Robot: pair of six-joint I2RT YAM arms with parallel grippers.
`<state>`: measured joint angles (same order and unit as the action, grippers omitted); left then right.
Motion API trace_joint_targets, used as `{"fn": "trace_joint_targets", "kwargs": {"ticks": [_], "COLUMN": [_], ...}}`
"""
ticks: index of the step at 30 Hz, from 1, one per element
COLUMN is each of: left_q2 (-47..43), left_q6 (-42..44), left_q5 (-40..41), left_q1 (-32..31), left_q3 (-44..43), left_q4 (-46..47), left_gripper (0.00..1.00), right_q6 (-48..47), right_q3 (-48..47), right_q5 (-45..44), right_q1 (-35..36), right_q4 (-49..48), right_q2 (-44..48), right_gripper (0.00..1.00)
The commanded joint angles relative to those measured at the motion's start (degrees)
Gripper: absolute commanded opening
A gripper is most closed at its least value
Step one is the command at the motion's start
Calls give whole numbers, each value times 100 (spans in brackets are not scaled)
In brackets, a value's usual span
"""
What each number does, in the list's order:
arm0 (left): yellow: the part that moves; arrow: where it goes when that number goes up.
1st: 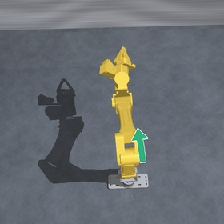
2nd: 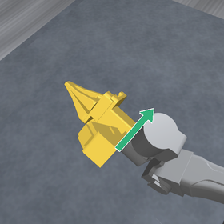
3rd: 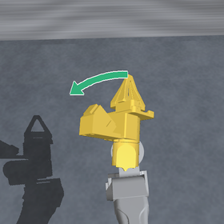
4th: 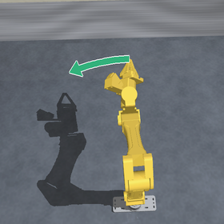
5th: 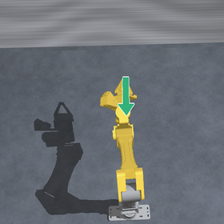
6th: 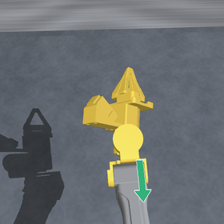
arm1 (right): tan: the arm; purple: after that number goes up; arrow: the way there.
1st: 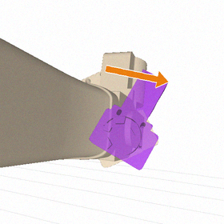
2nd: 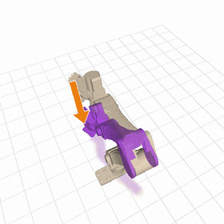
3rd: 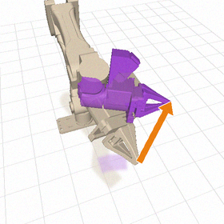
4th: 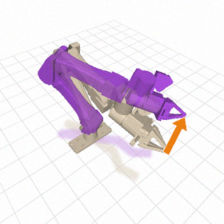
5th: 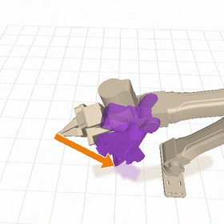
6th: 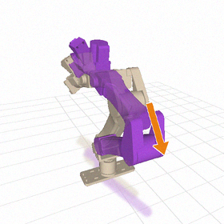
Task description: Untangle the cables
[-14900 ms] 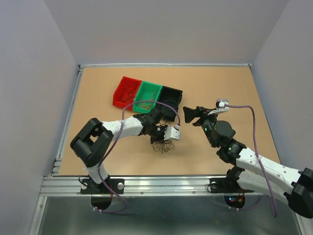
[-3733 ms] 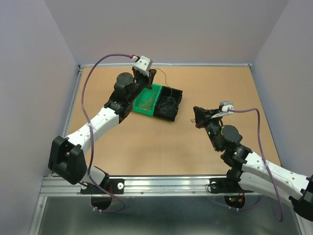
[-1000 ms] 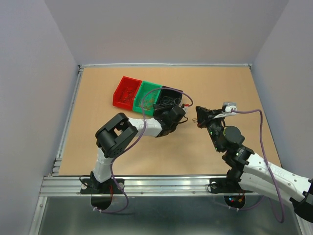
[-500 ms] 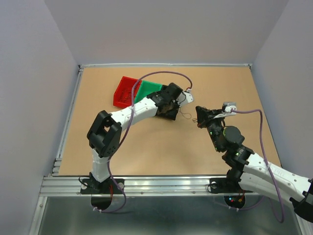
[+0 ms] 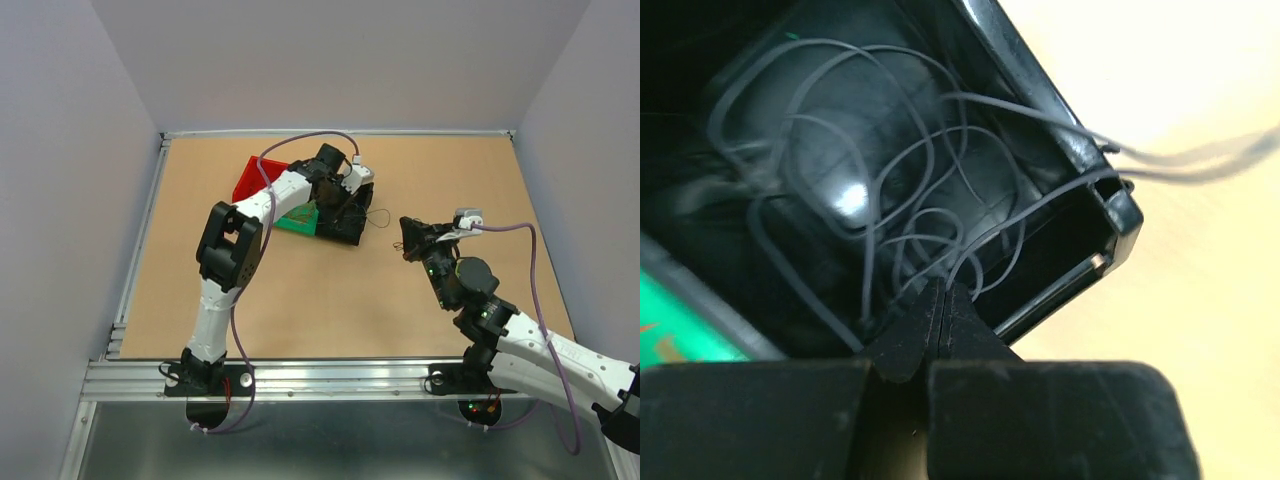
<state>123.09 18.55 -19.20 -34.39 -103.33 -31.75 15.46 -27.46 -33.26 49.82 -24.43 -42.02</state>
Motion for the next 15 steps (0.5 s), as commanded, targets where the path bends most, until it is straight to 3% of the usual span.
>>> {"fn": "trace_joint_targets", "kwargs": {"ticks": [1,7,12,15], "left_q2": [13,-162,-320,-146], "left_q6": [-588,-1203,-1388,-1599], "left_q5": [-787,-928,2,101], "left_q1": [-24,29,108,335], "left_q3": [-223,180,506,577], "left_q4": [282,1502,1909,2023], "left_gripper": [0,0,2,3], "right_q6": [62,71,80,106], "right_q3": [-242,-251,-260,-260], "right_q5": [-102,-120,-137,-164], "right_q1": [-16,-16,-25,-25], "right_q4": [-124,-115,-124,-133], "right_q2": [-25,-113,-184,-219], "right_gripper": [1,1,1,1]}}
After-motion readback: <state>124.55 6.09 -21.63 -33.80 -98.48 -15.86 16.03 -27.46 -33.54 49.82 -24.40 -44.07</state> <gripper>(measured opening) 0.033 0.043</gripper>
